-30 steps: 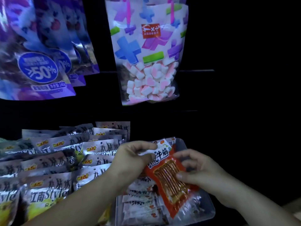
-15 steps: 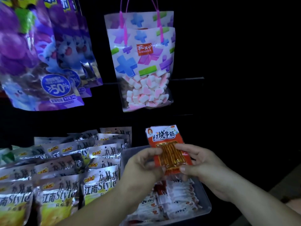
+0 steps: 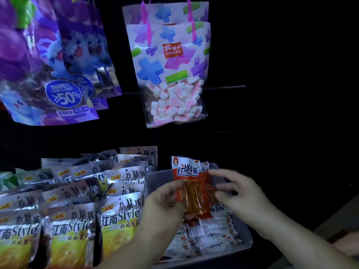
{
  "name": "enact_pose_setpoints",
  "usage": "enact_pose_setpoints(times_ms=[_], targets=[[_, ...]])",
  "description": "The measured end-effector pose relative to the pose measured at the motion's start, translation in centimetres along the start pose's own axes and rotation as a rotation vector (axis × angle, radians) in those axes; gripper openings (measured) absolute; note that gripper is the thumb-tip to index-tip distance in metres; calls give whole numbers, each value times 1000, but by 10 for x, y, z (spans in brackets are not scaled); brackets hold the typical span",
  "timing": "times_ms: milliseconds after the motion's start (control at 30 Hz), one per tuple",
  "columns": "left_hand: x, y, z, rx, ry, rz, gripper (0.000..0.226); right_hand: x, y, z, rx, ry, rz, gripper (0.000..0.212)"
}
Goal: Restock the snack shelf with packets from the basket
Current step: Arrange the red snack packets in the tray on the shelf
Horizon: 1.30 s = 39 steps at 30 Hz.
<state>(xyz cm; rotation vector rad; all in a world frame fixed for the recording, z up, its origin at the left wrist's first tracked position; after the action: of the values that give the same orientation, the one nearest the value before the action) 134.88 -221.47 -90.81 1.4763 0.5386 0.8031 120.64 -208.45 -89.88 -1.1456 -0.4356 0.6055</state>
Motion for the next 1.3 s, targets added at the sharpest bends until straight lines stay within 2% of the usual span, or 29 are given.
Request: enact_pose_setpoints(times_ms=[67,133,233,300,367,433,500,567,667,733,767,867,933,1000,1100,1167,1233,1300], targets=[[-1,-5,0,-55,5,-100,45,-2,-8,-6,-150,-29,34,48],[1,-5,-6,-107,-24,-225,42,-3,-12,-18,-264,-91,36,47],[9,-4,-18,-193,-178,-319,29,-6,-12,-31,-315,19,8,45],[8,-7,-16,-220,-217,-303,28,-9,-8,-32,-309,114,-34,42],[-1,-10,-9,-182,-90,-280,30,-10,-1,-27,-254,126,-47,42],[-7,-11,1,-149,29,-228,26,-9,2,-22,-189,54,-40,53],[-5,-8,4,6,-39,-60,20,-9,5,-19,-215,-22,-32,66],[-1,-4,4,178,-133,95,23,-8,6,-18,-245,-87,-45,66],[-2,-2,7,124,-27,76,36,-6,8,-19,-176,-180,-67,48],[-6,-2,9,96,29,52,43,-3,8,-21,-232,-268,-144,49],[-7,-3,9,105,21,60,46,-2,8,-23,-250,-261,-157,50],[-5,-6,8,150,-85,104,53,-7,15,-29,-235,-52,-110,53],[1,-8,5,69,-198,115,51,-9,16,-30,-302,28,-133,53],[2,-9,3,79,-202,139,46,-11,17,-25,-314,-51,-148,58],[-2,-9,3,134,-84,154,44,-8,14,-17,-335,-249,-169,77],[-4,-10,5,120,-74,161,44,-7,11,-15,-274,-239,-145,84],[-7,-18,8,-80,-79,62,44,-4,10,-18,-190,-179,-106,86],[-12,-23,12,-413,-8,-148,43,0,12,-23,-161,-134,-82,86]])
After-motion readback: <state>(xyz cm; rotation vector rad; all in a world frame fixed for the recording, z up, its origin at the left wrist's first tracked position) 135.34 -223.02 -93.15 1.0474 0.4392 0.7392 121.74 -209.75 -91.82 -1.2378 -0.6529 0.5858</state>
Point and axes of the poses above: each hand's wrist, its own x-axis away from the middle knuckle, its own z-axis out of the back of the hand, y = z × x, the point moved 1 cm from there along -x, towards the middle knuckle, and after that the axes turned 6 degrees about y, right-handed, at the moved point
